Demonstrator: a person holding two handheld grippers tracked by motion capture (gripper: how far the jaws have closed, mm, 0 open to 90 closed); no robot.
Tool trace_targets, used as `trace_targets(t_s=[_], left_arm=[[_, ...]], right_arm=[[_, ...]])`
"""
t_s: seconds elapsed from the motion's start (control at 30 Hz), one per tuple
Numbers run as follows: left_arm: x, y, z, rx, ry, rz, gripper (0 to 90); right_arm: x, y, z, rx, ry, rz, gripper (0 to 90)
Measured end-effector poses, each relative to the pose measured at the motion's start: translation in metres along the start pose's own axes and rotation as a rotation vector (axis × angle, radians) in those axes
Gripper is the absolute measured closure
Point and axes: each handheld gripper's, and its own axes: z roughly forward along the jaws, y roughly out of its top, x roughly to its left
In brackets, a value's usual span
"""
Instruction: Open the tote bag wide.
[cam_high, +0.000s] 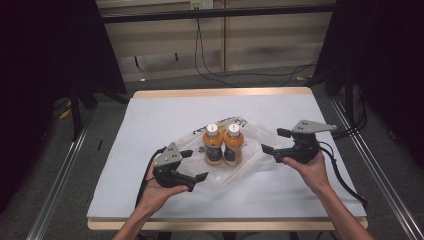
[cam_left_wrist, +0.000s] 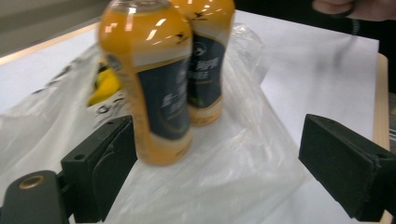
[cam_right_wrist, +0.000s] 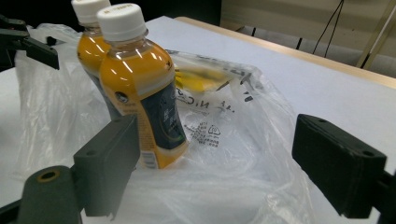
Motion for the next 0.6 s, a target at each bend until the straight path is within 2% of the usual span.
trace_targets(t_s=[0.07, 0.13, 0.2, 0.23, 0.27, 0.33, 0.4, 0.47, 0.5, 0.6], left_arm=[[0.003, -0.004, -0.014, -0.005, 0.023, -0.007, 9.7], [0.005, -0.009, -0.02, -0.002, 0.045, -0.026, 9.4], [0.007, -0.012, -0.025, -0.003, 0.056, -0.036, 8.3], [0.007, -0.017, -0.033, -0.002, 0.072, -0.035, 7.8], [0.007, -0.017, -0.033, -0.002, 0.072, -0.035, 7.9], [0.008, -0.023, -0.046, -0.012, 0.081, -0.051, 7.7], [0.009, -0.026, -0.051, -0.006, 0.091, -0.05, 7.7], [0.012, -0.033, -0.063, -0.004, 0.106, -0.079, 7.6], [0.012, -0.033, -0.063, -0.004, 0.106, -0.079, 7.4], [0.014, -0.046, -0.078, 0.002, 0.149, -0.097, 6.5]], right_arm=[[0.001, -0.003, -0.009, -0.008, -0.017, -0.002, 14.5], [0.001, -0.008, -0.02, -0.018, -0.047, 0.008, 14.7], [0.001, -0.014, -0.028, -0.015, -0.095, 0.021, 14.7], [0.001, -0.018, -0.032, -0.023, -0.1, 0.028, 14.7], [0.0, -0.021, -0.036, -0.026, -0.108, 0.034, 14.7], [0.002, -0.028, -0.045, -0.04, -0.134, 0.049, 14.7], [0.002, -0.031, -0.048, -0.037, -0.136, 0.043, 14.7], [0.006, -0.038, -0.06, -0.036, -0.148, 0.049, 14.7], [0.008, -0.04, -0.064, -0.035, -0.155, 0.052, 14.7], [0.012, -0.047, -0.076, -0.03, -0.176, 0.051, 14.1]])
